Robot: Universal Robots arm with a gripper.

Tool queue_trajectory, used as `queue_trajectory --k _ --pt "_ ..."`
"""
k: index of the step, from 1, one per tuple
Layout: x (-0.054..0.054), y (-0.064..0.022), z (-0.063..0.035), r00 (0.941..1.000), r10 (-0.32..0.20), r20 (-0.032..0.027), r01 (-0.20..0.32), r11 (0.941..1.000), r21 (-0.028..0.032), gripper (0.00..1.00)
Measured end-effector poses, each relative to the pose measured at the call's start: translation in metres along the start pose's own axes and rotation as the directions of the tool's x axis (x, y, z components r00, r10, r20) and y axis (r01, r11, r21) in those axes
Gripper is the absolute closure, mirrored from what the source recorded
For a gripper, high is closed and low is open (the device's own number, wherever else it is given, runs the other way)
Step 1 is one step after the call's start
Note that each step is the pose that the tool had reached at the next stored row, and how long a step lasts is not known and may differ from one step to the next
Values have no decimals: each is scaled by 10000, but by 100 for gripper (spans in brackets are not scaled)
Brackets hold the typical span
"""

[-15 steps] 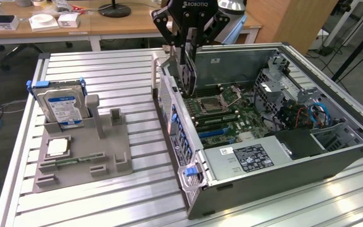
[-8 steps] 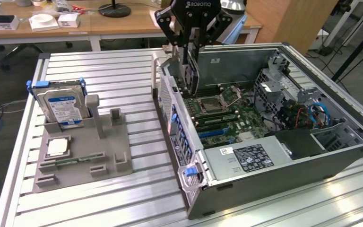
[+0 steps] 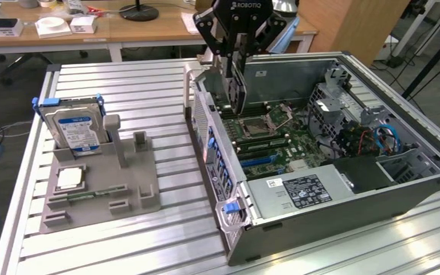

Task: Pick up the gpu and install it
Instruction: 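Pick up the gpu and move the gpu toward the slot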

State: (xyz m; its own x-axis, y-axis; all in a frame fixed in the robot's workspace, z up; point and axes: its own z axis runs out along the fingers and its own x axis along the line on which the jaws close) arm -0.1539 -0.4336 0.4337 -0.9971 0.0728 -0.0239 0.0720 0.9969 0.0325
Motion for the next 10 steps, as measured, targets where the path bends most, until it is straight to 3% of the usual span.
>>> queue_trajectory --k 10 --pt "-89 6 2 10000 -1 0 1 10000 0 74"
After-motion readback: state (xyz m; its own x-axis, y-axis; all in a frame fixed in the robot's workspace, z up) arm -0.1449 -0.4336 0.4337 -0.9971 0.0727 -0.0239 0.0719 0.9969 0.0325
